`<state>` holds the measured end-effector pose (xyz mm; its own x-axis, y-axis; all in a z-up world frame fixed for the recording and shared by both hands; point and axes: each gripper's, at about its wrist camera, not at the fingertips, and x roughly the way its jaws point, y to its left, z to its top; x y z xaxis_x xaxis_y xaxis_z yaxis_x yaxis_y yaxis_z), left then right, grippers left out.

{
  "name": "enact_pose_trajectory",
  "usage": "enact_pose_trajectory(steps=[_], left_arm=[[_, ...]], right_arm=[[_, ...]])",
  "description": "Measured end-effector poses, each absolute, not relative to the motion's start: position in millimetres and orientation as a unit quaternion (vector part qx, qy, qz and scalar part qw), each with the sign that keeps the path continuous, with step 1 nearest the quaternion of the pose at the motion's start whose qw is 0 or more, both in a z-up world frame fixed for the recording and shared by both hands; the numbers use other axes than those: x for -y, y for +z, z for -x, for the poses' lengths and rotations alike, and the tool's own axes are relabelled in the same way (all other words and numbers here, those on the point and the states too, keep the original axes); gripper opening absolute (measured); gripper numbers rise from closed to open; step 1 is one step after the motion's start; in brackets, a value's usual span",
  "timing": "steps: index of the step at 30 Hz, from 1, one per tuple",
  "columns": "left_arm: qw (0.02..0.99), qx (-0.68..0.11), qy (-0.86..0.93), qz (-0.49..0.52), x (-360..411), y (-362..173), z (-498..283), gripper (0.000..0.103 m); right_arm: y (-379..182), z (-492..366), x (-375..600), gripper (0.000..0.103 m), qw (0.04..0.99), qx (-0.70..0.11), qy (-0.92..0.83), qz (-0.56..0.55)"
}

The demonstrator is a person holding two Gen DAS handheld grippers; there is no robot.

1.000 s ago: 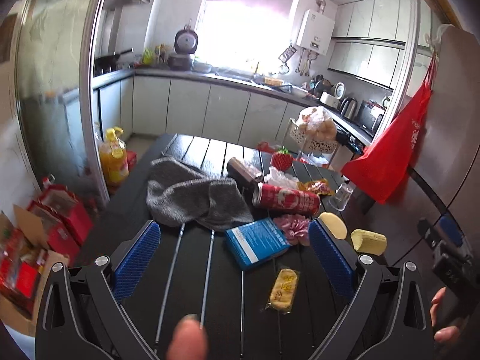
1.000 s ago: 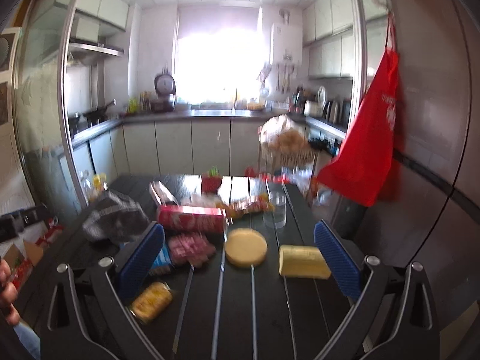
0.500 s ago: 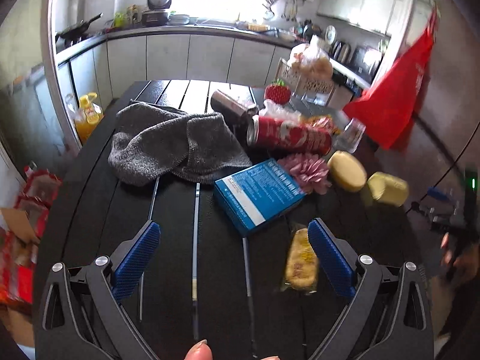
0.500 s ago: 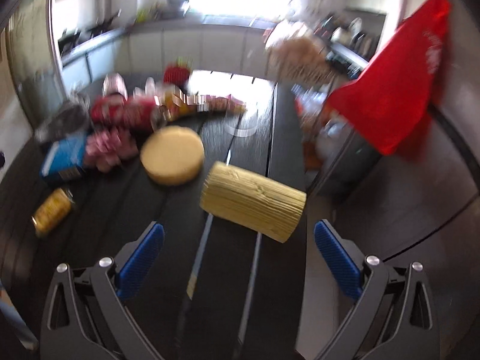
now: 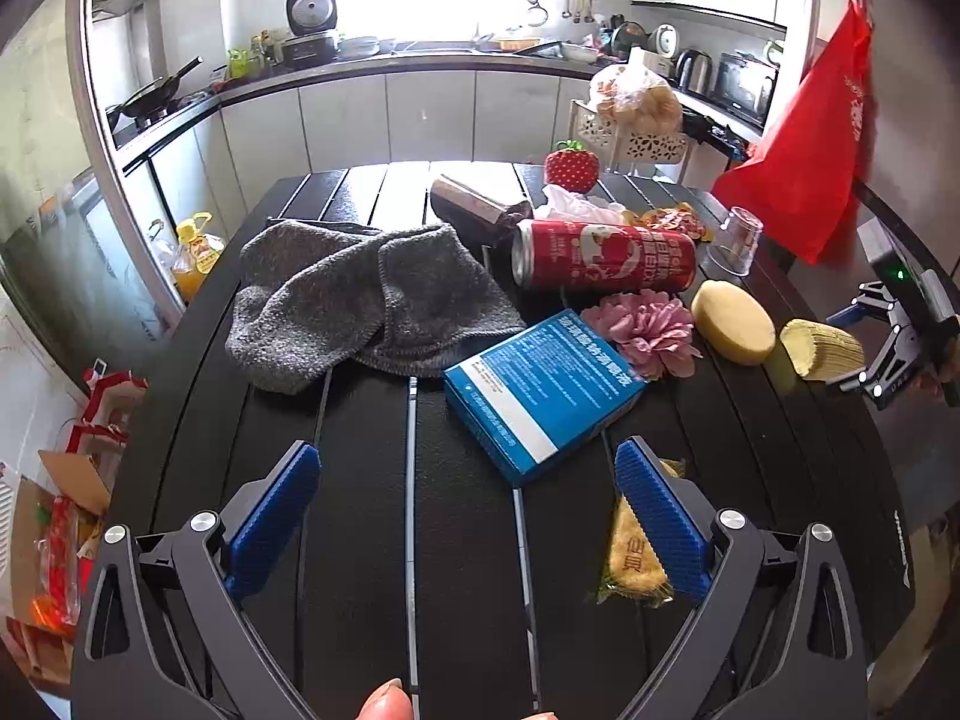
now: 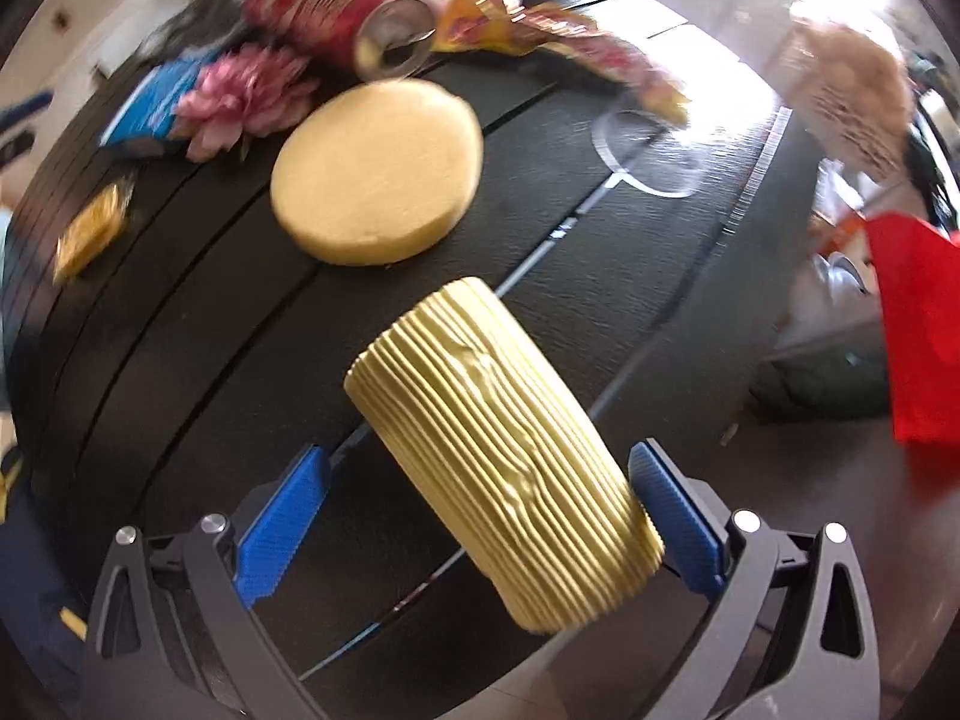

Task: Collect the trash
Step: 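Grasp the yellow ridged sponge roll with the right tool while the left tool grasps the blue eye-drop box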

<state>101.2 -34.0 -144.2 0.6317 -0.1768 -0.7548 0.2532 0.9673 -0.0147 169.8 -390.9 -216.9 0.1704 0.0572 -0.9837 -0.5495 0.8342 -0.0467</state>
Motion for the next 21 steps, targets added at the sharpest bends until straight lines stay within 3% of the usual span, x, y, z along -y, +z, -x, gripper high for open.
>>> enact_pose_trajectory(steps=[8, 9, 11, 12, 21], left_arm=[[0.900, -0.416, -0.116, -0.056, 43.7, -147.3, -104.3, 0.095], [0.900, -0.417, -0.116, -0.055, 44.5, -147.8, -104.4, 0.095], [0.899, -0.418, -0.117, -0.054, 45.5, -148.8, -104.1, 0.095], [0.899, -0.419, -0.118, -0.053, 45.9, -149.0, -103.7, 0.095], [0.898, -0.417, -0.134, -0.045, 47.0, -149.0, -96.9, 0.095]], right_arm=[[-229.3, -173.5, 390.9, 0.095, 0.733, -0.614, 0.224, 0.189], [-229.8, -173.0, 394.8, 0.091, 0.738, -0.611, 0.220, 0.185], [-222.1, -169.1, 399.1, 0.067, 0.749, -0.605, 0.214, 0.166], [-219.6, -165.0, 399.3, 0.064, 0.754, -0.604, 0.203, 0.158], [-212.1, -140.9, 383.4, 0.061, 0.789, -0.588, 0.122, 0.130]])
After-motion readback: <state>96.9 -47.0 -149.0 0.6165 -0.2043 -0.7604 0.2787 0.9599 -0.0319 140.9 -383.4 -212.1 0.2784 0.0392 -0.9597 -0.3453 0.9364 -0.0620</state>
